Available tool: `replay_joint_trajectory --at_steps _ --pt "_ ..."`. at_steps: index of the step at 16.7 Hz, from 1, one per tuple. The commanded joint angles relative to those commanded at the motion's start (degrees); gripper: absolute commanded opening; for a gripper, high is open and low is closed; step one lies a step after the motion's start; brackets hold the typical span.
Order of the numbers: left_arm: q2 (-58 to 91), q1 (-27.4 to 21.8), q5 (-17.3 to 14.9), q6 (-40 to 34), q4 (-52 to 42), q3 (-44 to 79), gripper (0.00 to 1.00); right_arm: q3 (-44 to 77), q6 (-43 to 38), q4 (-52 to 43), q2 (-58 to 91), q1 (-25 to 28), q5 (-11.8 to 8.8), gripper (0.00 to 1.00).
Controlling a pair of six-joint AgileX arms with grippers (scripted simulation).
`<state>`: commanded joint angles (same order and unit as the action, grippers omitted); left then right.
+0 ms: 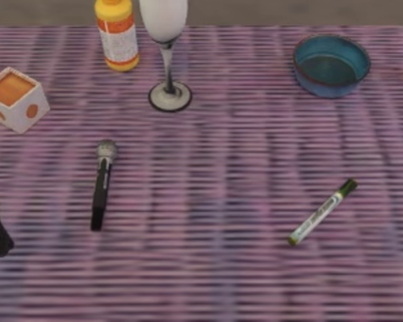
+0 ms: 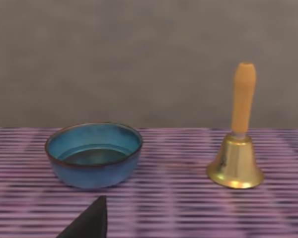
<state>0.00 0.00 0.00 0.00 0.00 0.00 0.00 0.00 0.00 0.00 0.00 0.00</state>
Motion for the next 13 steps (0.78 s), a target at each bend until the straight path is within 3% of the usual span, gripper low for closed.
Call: replay_joint_trajectory --at_steps 6,13 --pt "6.0 -1.7 0.1 -1.0 -4.7 5.0 1.00 0.0 0.0 0.0 0.0 0.0 0.0 1.00" --pt "38.3 -7.8 1.1 -6.5 -22.8 28.6 1.00 0.0 0.0 0.0 0.0 0.0 0.0 1.00"
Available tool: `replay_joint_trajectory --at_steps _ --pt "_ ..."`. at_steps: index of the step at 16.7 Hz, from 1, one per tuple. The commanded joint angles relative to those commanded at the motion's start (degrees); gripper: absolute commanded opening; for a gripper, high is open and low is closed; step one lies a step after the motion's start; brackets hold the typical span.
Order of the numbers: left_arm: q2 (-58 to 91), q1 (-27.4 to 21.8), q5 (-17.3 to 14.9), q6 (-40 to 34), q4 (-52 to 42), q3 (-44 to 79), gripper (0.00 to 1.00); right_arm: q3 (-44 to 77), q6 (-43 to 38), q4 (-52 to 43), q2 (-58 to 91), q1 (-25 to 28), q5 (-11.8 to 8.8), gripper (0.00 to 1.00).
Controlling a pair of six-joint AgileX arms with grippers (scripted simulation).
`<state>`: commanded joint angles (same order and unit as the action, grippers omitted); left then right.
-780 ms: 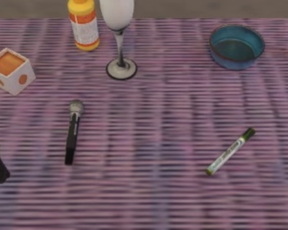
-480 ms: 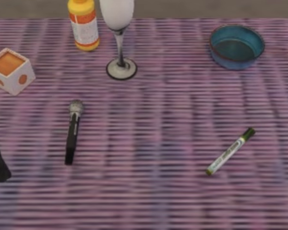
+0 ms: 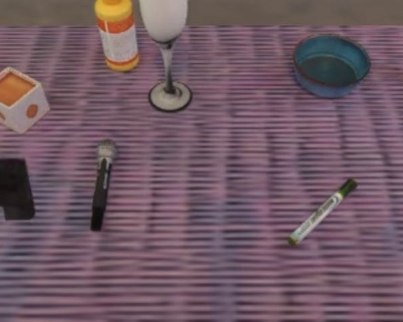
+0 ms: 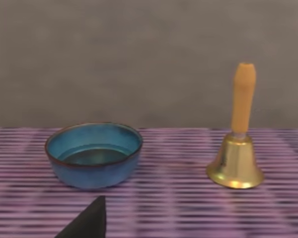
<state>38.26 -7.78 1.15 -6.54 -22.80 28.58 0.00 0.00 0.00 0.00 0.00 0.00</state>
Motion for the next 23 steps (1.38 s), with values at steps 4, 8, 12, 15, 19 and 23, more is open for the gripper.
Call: replay_joint_trajectory --at_steps 4,8,12,15,19,23 --pt "24.0 -4.2 0.3 -4.3 -10.4 17.7 1.00 0.0 0.0 0.0 0.0 0.0 0.0 1.00" --pt "46.0 -8.0 0.4 -8.0 -20.2 33.8 1.00 0.0 0.0 0.0 0.0 0.0 0.0 1.00" --pt "61.7 -11.0 0.9 -10.7 -28.9 45.0 1.00 0.0 0.0 0.0 0.0 0.0 0.0 1.00" --pt "68.2 -12.3 1.3 -11.8 -33.3 49.2 1.00 0.0 0.0 0.0 0.0 0.0 0.0 1.00" --pt "69.6 -12.6 1.4 -12.1 -34.3 50.1 1.00 0.0 0.0 0.0 0.0 0.0 0.0 1.00" --pt "70.0 -12.3 1.3 -11.9 -33.3 49.4 1.00 0.0 0.0 0.0 0.0 0.0 0.0 1.00"
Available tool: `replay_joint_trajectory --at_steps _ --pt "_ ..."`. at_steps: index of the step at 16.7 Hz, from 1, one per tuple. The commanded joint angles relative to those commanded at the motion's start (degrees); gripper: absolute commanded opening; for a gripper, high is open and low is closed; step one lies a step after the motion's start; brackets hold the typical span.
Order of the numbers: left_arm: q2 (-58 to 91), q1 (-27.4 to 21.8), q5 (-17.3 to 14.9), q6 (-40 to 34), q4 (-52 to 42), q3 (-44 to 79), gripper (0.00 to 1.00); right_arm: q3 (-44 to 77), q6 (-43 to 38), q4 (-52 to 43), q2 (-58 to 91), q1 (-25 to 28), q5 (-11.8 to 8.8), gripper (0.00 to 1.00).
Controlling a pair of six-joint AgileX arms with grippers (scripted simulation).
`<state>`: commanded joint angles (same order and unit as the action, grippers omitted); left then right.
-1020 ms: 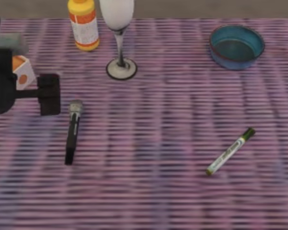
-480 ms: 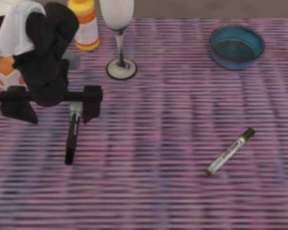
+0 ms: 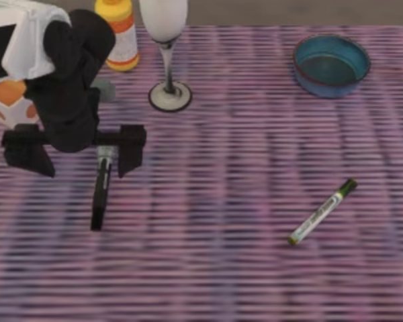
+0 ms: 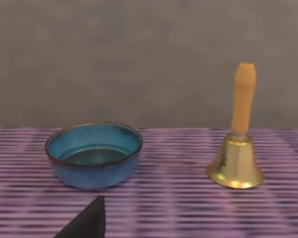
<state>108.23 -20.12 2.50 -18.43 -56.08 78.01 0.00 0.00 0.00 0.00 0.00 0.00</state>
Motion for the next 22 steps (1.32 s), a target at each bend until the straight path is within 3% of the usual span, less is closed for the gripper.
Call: replay_joint_trajectory --at_steps 8,13,22 --pt "9.2 0.5 -0.1 0.7 17.7 -8.1 1.00 0.0 0.0 0.0 0.0 0.0 0.0 1.00" --pt "10.2 0.5 -0.1 0.8 19.3 -9.0 1.00 0.0 0.0 0.0 0.0 0.0 0.0 1.00" --pt "10.2 0.5 -0.1 0.8 19.3 -9.0 0.32 0.0 0.0 0.0 0.0 0.0 0.0 1.00"
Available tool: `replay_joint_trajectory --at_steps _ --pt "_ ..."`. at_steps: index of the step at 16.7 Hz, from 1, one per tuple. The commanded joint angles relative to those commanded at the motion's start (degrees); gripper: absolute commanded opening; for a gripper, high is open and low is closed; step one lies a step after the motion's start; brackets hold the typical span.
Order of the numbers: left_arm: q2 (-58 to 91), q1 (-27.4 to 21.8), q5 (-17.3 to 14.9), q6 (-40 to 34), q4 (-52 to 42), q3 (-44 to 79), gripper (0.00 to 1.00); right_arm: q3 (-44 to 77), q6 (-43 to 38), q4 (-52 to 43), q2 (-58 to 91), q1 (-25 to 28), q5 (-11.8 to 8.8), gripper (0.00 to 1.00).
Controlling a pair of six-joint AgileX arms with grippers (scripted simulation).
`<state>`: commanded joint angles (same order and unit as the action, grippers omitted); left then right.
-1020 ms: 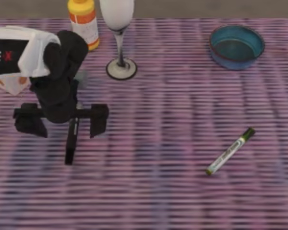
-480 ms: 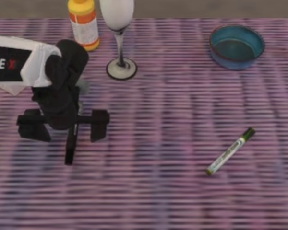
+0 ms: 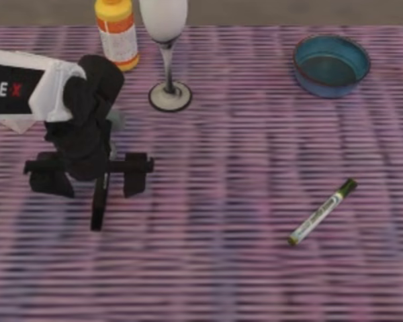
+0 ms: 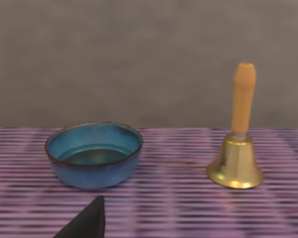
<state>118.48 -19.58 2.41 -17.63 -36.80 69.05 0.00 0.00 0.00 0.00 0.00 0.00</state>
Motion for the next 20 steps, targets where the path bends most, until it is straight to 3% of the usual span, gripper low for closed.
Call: replay_joint_trajectory --at_steps 4,5,15,20 --pt "0.0 0.0 0.0 0.0 0.0 0.0 0.02 0.0 0.0 0.0 0.0 0.0 0.0 1.00" --pt "0.0 0.0 0.0 0.0 0.0 0.0 0.00 0.0 0.0 0.0 0.0 0.0 0.0 1.00" --pt "-3.4 -0.3 -0.5 0.3 -0.5 1.3 0.00 0.0 0.0 0.0 0.0 0.0 0.0 1.00" --pt "-5.9 0.0 -5.2 3.0 11.1 -1.2 0.00 0.0 0.0 0.0 0.0 0.0 0.0 1.00"
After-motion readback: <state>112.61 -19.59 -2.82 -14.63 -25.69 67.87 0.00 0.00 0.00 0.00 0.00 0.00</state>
